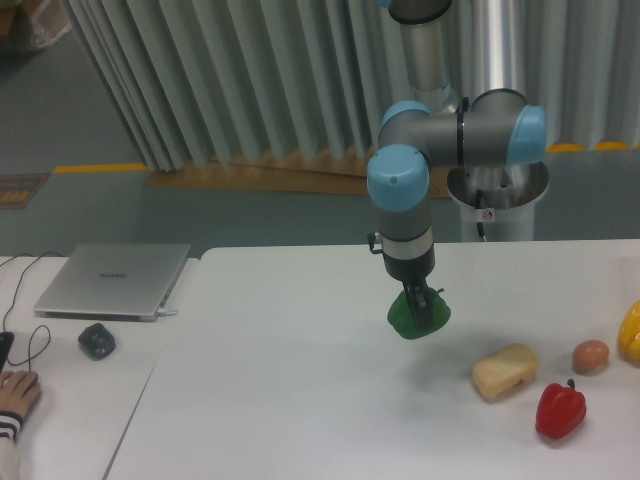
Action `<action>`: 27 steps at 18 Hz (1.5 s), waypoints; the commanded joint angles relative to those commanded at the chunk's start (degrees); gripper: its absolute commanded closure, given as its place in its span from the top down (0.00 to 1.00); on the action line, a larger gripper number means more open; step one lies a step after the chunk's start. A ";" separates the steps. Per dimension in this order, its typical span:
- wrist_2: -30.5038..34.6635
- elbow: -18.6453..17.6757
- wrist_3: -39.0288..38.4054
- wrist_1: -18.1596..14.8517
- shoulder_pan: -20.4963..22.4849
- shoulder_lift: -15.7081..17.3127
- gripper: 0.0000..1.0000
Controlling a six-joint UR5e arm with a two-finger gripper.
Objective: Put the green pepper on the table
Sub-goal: 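Move the green pepper beside the yellow block and lower it, then lower the green pepper onto the table and open the gripper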
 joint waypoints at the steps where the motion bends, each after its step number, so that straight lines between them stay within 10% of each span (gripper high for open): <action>1: 0.00 0.00 0.00 0.00 0.09 -0.18 0.14; 21: 1.48 -0.26 0.09 3.43 1.14 -3.96 0.16; 27: 2.02 -0.35 0.09 3.86 1.14 -3.78 0.45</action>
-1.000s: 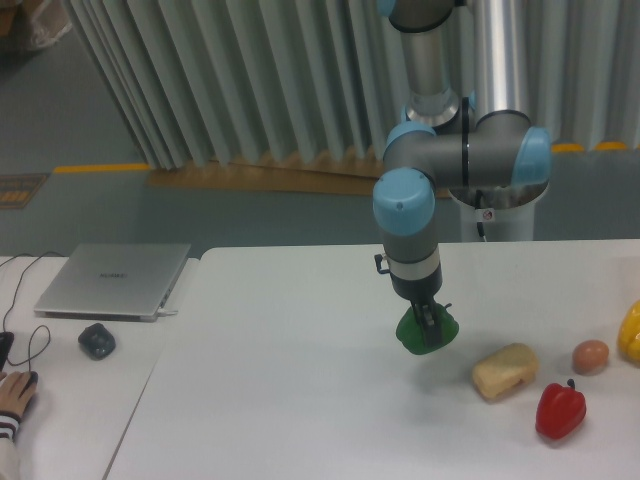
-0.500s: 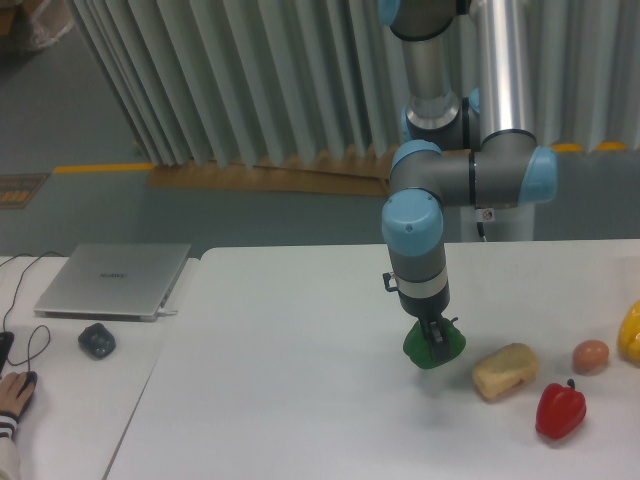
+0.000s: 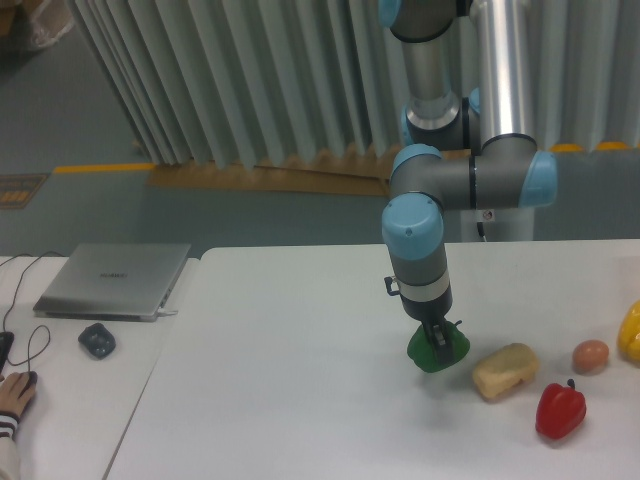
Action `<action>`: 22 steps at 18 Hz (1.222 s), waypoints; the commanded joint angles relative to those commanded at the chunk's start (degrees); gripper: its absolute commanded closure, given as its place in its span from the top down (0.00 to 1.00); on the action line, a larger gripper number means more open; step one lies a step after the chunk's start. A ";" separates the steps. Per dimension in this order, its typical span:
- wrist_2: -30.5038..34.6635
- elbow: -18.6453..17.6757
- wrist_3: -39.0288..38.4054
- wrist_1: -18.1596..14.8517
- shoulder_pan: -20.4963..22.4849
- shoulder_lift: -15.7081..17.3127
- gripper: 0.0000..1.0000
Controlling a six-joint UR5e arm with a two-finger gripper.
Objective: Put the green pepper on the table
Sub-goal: 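Lower the green pepper onto the table and open the gripper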
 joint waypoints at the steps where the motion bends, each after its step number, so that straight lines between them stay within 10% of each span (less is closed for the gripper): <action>1: 0.17 0.00 -0.09 0.44 0.00 -0.09 0.46; 12: 1.40 -0.35 -2.28 1.49 -0.26 -0.18 0.76; 14: 1.84 -0.35 -2.55 1.76 -0.53 -0.26 0.99; 22: 1.67 -0.62 -2.46 1.76 -0.44 -0.09 1.00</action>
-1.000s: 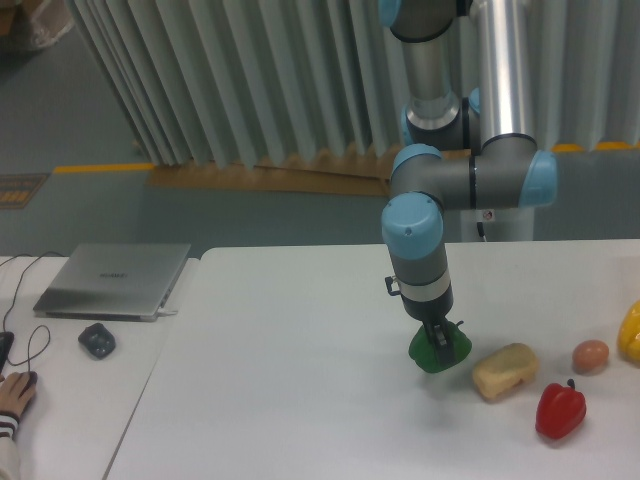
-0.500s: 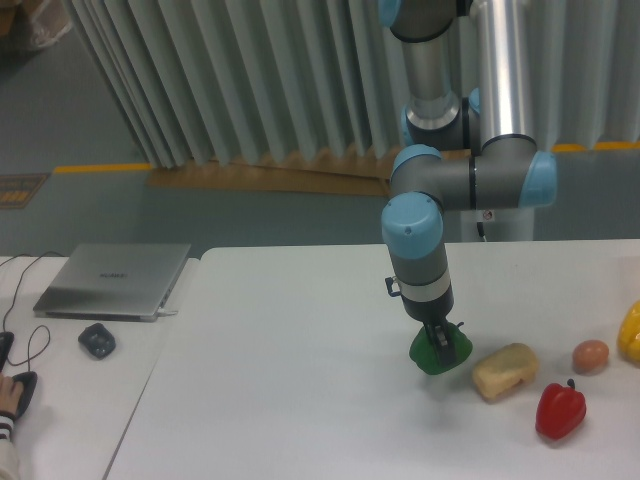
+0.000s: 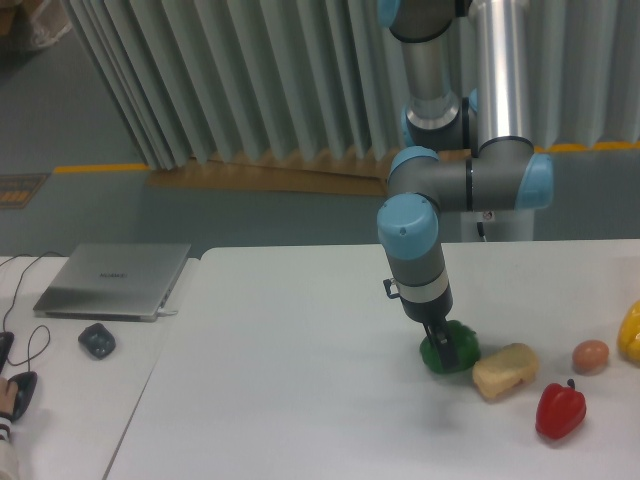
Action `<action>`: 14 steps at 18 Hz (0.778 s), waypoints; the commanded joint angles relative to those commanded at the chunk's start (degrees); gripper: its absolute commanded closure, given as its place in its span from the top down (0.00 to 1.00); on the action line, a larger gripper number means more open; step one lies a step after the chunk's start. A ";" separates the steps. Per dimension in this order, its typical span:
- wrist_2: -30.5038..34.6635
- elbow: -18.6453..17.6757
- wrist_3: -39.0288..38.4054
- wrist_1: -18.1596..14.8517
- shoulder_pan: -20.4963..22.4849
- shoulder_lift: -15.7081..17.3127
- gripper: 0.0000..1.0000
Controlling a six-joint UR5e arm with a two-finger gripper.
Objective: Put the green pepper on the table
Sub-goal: 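Lower the green pepper onto the table and open the gripper, then raise the open gripper away from the green pepper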
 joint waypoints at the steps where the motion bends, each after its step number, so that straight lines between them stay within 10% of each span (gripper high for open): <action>1: 0.00 0.00 0.00 0.00 0.09 0.17 1.00; 14: -2.02 0.70 0.62 -0.70 2.72 5.01 1.00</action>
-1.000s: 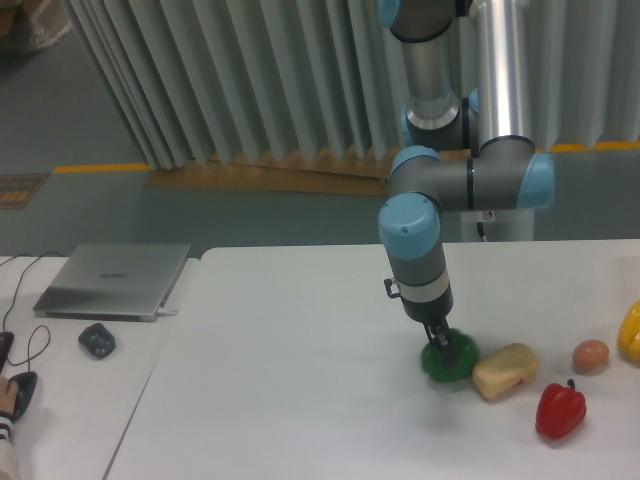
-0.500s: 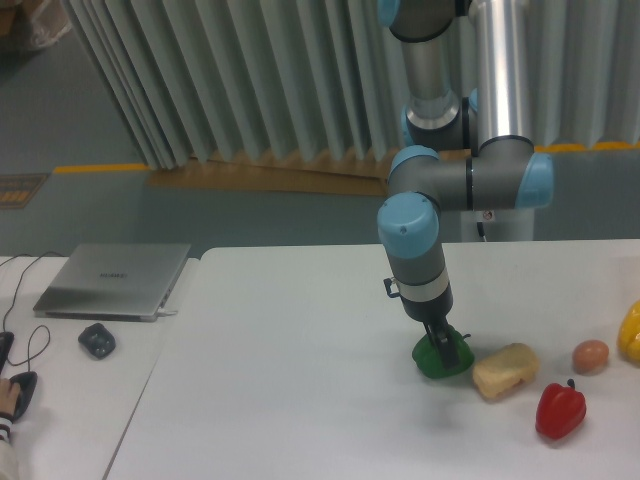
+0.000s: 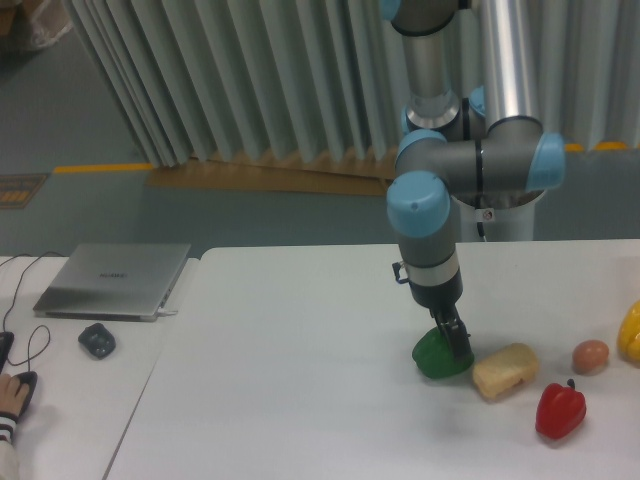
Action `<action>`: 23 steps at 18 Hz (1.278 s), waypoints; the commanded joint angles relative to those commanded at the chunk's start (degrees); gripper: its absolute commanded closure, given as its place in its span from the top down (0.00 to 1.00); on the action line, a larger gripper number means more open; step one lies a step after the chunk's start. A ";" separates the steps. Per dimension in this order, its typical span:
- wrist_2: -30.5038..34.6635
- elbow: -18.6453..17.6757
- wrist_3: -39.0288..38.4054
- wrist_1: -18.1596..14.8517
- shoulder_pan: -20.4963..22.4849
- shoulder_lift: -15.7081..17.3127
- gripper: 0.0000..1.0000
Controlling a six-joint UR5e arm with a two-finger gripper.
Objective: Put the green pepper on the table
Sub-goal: 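Raise the open gripper away from the green pepper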
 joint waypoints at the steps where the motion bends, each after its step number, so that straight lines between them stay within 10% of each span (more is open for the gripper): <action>1: -0.88 0.00 0.00 0.00 -0.08 0.18 1.00; 9: -0.80 0.17 1.13 -3.95 1.06 5.80 1.00; 23: 2.01 0.26 10.10 -8.00 1.41 6.33 1.00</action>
